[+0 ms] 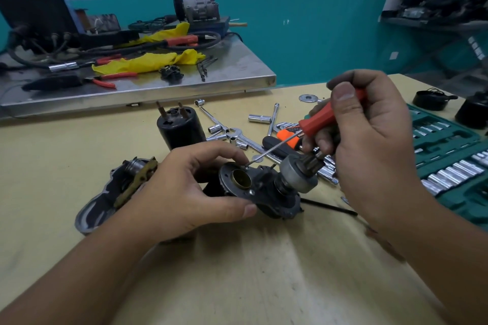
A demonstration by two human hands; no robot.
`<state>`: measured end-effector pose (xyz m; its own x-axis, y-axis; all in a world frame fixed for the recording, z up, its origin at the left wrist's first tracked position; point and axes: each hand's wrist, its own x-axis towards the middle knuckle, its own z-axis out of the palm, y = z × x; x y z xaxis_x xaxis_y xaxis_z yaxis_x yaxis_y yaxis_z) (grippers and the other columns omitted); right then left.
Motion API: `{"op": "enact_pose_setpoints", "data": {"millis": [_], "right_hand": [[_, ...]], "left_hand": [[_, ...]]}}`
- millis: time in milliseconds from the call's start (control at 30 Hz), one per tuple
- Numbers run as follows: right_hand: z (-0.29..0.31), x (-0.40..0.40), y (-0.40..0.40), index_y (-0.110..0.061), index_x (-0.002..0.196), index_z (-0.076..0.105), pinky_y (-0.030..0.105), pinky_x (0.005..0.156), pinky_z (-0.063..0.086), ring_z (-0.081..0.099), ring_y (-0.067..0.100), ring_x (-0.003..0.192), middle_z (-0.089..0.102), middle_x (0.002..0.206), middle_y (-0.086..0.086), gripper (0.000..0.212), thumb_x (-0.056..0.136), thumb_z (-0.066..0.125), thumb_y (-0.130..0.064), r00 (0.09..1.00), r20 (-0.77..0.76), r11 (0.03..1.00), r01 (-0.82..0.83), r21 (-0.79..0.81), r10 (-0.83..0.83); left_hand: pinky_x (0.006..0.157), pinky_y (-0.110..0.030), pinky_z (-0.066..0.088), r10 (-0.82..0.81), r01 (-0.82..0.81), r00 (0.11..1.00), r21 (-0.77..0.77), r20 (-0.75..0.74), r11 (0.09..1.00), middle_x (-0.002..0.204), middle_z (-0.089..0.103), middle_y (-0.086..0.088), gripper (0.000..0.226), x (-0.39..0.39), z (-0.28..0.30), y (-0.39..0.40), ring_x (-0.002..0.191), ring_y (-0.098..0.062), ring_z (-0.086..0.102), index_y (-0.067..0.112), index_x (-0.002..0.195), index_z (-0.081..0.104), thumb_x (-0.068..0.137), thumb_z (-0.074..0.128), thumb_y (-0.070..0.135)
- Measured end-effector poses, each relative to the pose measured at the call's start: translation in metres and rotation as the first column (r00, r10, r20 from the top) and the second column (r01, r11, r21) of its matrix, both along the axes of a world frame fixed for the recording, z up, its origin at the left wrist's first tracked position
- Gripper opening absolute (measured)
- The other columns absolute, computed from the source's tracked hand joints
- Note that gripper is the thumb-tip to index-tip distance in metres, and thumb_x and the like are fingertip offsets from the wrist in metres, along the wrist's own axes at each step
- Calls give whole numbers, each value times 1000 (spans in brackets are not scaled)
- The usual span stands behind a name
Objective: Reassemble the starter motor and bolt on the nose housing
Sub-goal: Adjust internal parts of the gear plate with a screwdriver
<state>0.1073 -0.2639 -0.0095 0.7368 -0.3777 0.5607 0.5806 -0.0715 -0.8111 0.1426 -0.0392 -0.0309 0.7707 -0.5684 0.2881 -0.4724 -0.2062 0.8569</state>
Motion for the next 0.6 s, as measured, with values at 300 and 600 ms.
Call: {"op": "enact_pose_setpoints", "data": {"millis": [300, 600], "right_hand": [[-2, -5, 8, -17, 96, 50, 33, 47, 52, 45, 12, 45, 52, 76, 19, 17, 110, 44, -10, 997, 33, 997, 74, 7, -74], [-1, 0, 5, -22, 93, 52, 29, 48, 51, 43, 10, 44, 51, 76, 30, 19, 109, 46, -11, 996, -1, 995, 86, -56, -87]], "left_hand": [[80, -27, 59, 22, -22, 1000, -9, 6, 1000, 100, 77, -3, 49, 4, -7, 2, 90, -17, 75, 30, 106, 74, 61, 93, 34], [80, -25, 60, 6, -8, 999, -38, -50, 999, 103, 77, -4, 48, 6, -6, 2, 92, -21, 76, 30, 104, 76, 60, 94, 33]]}}
